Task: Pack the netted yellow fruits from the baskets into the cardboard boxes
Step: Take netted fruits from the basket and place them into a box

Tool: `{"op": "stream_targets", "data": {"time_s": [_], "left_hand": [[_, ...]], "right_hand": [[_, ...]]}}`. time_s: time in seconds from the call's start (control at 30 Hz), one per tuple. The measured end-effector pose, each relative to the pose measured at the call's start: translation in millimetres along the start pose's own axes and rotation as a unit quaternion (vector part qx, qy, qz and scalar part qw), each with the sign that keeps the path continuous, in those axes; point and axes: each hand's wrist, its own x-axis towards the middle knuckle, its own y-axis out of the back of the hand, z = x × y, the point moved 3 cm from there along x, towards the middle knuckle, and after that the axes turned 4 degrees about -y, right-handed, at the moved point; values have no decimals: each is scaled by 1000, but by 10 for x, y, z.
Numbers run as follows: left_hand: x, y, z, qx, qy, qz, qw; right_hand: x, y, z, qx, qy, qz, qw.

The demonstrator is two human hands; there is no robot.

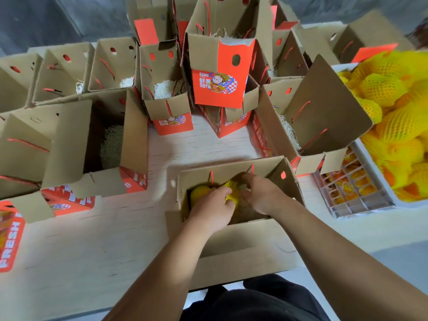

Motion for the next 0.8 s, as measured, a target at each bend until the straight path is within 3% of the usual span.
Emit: {"op": "stream_targets", "data": {"time_s": [0.2,0.47,0.63,0.73,0.8], "left_hand": [[3,-199,894,-191,-124,69,971],[276,-812,2512,-259,-207,108,937],[560,-1348,3299,-253,-250,107,929],[747,-1480,3590,-209,-262,185,924],[891,-1473,3750,-125,-264,231,928]], "right_hand": [[-596,488,418,215,116,143,959],[-897,1516,1469,270,122,331,896],[-988,2124,2297,205,115,423,875],[-1025,2406,2664,129,96,472,867],[-1072,2598,2857,76,48,513,854]]}}
